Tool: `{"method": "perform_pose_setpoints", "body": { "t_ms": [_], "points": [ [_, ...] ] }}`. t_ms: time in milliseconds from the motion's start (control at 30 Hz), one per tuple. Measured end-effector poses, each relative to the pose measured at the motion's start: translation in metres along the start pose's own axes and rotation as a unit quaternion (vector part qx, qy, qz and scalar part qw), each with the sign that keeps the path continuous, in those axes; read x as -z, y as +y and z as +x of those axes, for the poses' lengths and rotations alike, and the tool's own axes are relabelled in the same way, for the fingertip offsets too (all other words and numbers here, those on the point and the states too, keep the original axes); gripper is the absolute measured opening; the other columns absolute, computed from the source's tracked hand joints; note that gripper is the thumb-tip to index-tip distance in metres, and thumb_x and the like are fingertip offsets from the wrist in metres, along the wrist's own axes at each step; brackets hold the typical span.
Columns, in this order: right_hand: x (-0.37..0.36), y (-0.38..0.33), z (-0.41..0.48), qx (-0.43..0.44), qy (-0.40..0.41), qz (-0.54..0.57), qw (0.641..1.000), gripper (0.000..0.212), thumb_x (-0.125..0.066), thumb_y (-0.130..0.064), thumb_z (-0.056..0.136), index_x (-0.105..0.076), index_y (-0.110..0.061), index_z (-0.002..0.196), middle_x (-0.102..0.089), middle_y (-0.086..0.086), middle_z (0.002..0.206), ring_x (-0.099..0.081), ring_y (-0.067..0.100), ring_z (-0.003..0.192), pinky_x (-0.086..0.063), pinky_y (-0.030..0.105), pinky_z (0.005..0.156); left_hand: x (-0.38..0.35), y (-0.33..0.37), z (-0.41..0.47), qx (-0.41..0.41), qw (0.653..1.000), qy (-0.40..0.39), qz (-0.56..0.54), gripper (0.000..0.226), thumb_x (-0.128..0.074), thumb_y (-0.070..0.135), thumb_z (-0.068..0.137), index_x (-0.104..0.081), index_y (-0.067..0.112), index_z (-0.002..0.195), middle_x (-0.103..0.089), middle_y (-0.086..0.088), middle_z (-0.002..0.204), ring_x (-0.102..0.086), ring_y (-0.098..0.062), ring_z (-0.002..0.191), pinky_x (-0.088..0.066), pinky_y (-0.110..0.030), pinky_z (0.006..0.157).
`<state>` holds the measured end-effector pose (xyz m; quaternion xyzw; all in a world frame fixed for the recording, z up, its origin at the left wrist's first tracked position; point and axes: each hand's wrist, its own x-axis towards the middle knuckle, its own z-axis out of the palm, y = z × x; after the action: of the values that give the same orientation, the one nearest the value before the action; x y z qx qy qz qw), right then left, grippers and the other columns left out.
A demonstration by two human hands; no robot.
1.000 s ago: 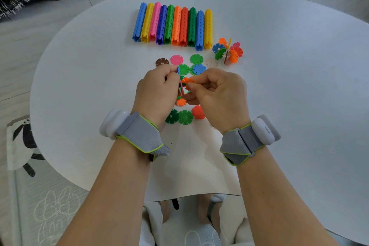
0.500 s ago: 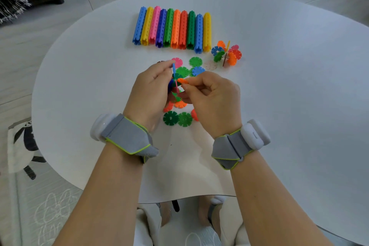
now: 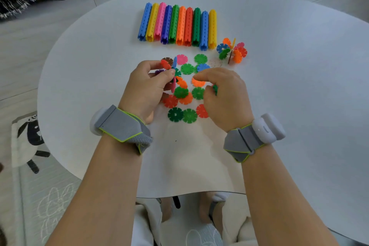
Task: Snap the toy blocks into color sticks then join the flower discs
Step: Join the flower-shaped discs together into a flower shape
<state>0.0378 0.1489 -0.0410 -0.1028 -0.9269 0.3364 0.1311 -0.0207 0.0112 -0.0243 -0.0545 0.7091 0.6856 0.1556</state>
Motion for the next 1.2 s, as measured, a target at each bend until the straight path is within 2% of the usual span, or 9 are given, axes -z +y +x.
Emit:
{"method": "perform_pose_setpoints", "body": {
  "t_ms": [133, 200, 300, 533, 700, 833, 933, 1033, 1200],
  "points": [
    [0.008, 0.005, 0.002, -0.025, -0.053, -0.063, 0.996, 0.033, -0.057, -0.012, 0.088, -0.066, -0.028, 0.115, -0.053, -0.009, 0.110, -0.043, 0.021, 0.112, -0.033, 0.031, 0.098, 0.005, -0.001, 0.003, 0.018, 0.998, 0.002, -0.053, 0.011, -0.057, 0.007, 0.090, -0.055, 0.018, 0.092, -0.060, -0.011, 0.087, -0.061, -0.019, 0.069, -0.056, -0.033, 0.070],
    [0.012, 0.007, 0.002, -0.032, -0.081, -0.086, 0.993, 0.028, -0.062, -0.023, 0.088, -0.065, -0.031, 0.115, -0.043, -0.012, 0.104, -0.040, 0.019, 0.110, -0.032, 0.031, 0.097, 0.007, -0.001, 0.004, 0.020, 0.998, 0.005, -0.061, 0.010, -0.056, 0.007, 0.091, -0.054, 0.017, 0.094, -0.059, -0.014, 0.093, -0.061, -0.020, 0.070, -0.057, -0.031, 0.069],
    [0.017, 0.010, 0.002, -0.045, -0.100, -0.086, 0.990, 0.030, -0.066, -0.029, 0.086, -0.063, -0.031, 0.115, -0.040, -0.011, 0.104, -0.038, 0.018, 0.109, -0.034, 0.032, 0.098, 0.006, -0.001, 0.005, 0.018, 0.998, 0.000, -0.057, 0.010, -0.055, 0.008, 0.092, -0.054, 0.017, 0.095, -0.059, -0.014, 0.096, -0.061, -0.020, 0.069, -0.057, -0.029, 0.067],
    [0.018, 0.013, 0.001, -0.037, -0.104, -0.048, 0.993, 0.043, -0.071, -0.022, 0.082, -0.059, -0.025, 0.123, -0.043, -0.009, 0.110, -0.049, 0.013, 0.107, -0.039, 0.021, 0.089, -0.003, -0.001, 0.003, 0.011, 0.999, -0.034, -0.030, 0.011, -0.055, 0.009, 0.092, -0.054, 0.017, 0.099, -0.060, -0.008, 0.087, -0.063, -0.017, 0.068, -0.056, -0.029, 0.064],
    [0.019, 0.011, 0.000, -0.020, -0.081, 0.008, 0.996, 0.041, -0.067, -0.009, 0.082, -0.061, -0.022, 0.121, -0.048, -0.009, 0.111, -0.052, 0.000, 0.094, -0.042, 0.003, 0.076, -0.009, -0.001, -0.002, 0.006, 0.999, -0.045, -0.001, 0.023, -0.056, 0.009, 0.092, -0.051, 0.011, 0.115, -0.060, -0.014, 0.096, -0.063, -0.020, 0.070, -0.055, -0.029, 0.062],
    [0.026, 0.016, -0.005, -0.023, -0.058, -0.002, 0.998, 0.042, -0.056, 0.000, 0.082, -0.063, -0.022, 0.117, -0.050, -0.009, 0.111, -0.053, 0.004, 0.096, -0.044, 0.010, 0.081, -0.010, 0.001, -0.007, 0.004, 0.999, -0.051, 0.000, 0.022, -0.055, 0.009, 0.092, -0.051, 0.012, 0.113, -0.060, -0.016, 0.097, -0.063, -0.020, 0.069, -0.053, -0.023, 0.056],
    [0.029, 0.023, -0.007, -0.053, -0.059, -0.068, 0.995, 0.039, -0.057, -0.013, 0.089, -0.057, -0.025, 0.127, -0.050, -0.005, 0.123, -0.050, 0.013, 0.109, -0.038, 0.020, 0.091, -0.012, 0.002, -0.011, 0.004, 0.998, -0.059, 0.001, 0.020, -0.055, 0.009, 0.092, -0.051, 0.012, 0.111, -0.059, -0.018, 0.101, -0.063, -0.022, 0.072, -0.053, -0.023, 0.057],
    [0.027, 0.026, -0.008, -0.077, -0.073, -0.129, 0.986, 0.039, -0.052, -0.026, 0.095, -0.052, -0.025, 0.134, -0.044, -0.001, 0.132, -0.036, 0.023, 0.123, -0.027, 0.023, 0.094, -0.016, 0.003, -0.016, 0.006, 0.997, -0.072, 0.003, 0.013, -0.055, 0.008, 0.092, -0.052, 0.015, 0.103, -0.058, -0.019, 0.105, -0.063, -0.026, 0.077, -0.058, -0.034, 0.069],
    [0.019, 0.020, -0.006, -0.042, -0.082, -0.138, 0.986, 0.030, -0.048, -0.030, 0.097, -0.060, -0.038, 0.123, -0.045, -0.002, 0.119, -0.036, 0.023, 0.111, -0.029, 0.026, 0.090, -0.018, 0.005, -0.021, 0.000, 0.997, -0.079, 0.020, 0.013, -0.054, 0.009, 0.092, -0.053, 0.022, 0.093, -0.059, -0.022, 0.109, -0.063, -0.024, 0.078, -0.058, -0.032, 0.069]
  ]
}}
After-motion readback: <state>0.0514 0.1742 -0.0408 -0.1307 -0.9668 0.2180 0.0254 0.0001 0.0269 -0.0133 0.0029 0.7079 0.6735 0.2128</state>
